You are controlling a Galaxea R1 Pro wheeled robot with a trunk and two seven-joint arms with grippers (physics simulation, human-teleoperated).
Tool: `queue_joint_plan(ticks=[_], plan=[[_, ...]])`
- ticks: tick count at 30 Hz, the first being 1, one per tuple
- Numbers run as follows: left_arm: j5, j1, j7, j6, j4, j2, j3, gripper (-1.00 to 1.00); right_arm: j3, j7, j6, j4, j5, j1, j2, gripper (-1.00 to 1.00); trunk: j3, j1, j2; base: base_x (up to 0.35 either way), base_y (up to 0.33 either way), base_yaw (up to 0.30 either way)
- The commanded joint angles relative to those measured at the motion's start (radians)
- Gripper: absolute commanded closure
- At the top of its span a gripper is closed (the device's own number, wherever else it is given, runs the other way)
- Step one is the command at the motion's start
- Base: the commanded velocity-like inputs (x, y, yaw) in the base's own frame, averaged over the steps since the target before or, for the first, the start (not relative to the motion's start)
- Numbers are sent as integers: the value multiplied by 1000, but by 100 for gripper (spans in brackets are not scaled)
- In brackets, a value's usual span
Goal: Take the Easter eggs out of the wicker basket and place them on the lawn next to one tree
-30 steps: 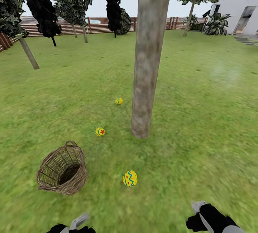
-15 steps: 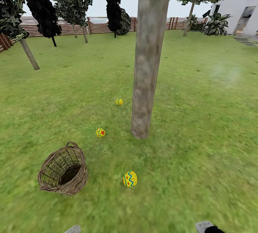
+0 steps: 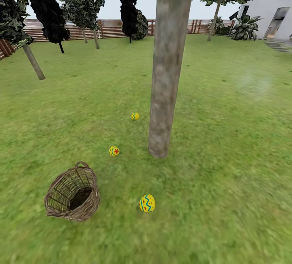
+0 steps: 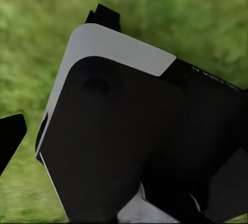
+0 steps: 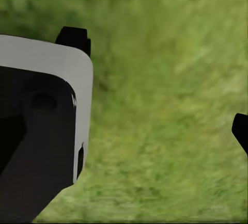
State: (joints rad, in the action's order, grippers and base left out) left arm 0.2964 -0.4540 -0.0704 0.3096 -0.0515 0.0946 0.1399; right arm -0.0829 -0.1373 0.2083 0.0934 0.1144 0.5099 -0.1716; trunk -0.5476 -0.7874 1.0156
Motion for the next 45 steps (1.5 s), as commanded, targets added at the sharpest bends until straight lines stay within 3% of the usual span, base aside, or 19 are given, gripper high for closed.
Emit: queue_joint_plan(ticks=[1,4,7,12,19,26,33,38,45], plan=[[1,5,-2,1,-2,0,8,-100,-8,-5,0,1,7,-4,0,-100,3,4,-7,0,0,0],[1,35,-2,-1,-2,-2,9,-100,-8,-5,-13,2,7,-36,0,-100,12,15,-28,0,0,0],[1,91,-2,-45,-2,-1,9,-100,-8,-4,-27,2,7,-77,-1,-100,21,27,-49,0,0,0],[1,129,-2,-56,-3,0,9,-100,-8,9,-32,2,6,-116,-1,-100,37,46,-84,0,0,0],[1,164,-2,-59,-3,0,9,-100,-8,56,-67,2,7,-159,0,-100,59,73,-133,0,0,0],[1,186,-2,-89,-4,0,9,-100,-8,59,-70,2,7,-176,7,-100,81,100,-182,0,0,0],[0,193,-3,-94,-4,5,9,-100,-8,59,-70,2,7,-197,22,-100,103,127,-231,0,0,0],[-2,237,-5,-94,-4,0,8,-100,-8,59,-71,2,7,-246,65,-100,118,146,-266,0,0,0],[-4,287,-6,-99,-4,-2,7,-100,-8,59,-72,2,7,-292,77,-100,140,173,-315,0,0,0]])
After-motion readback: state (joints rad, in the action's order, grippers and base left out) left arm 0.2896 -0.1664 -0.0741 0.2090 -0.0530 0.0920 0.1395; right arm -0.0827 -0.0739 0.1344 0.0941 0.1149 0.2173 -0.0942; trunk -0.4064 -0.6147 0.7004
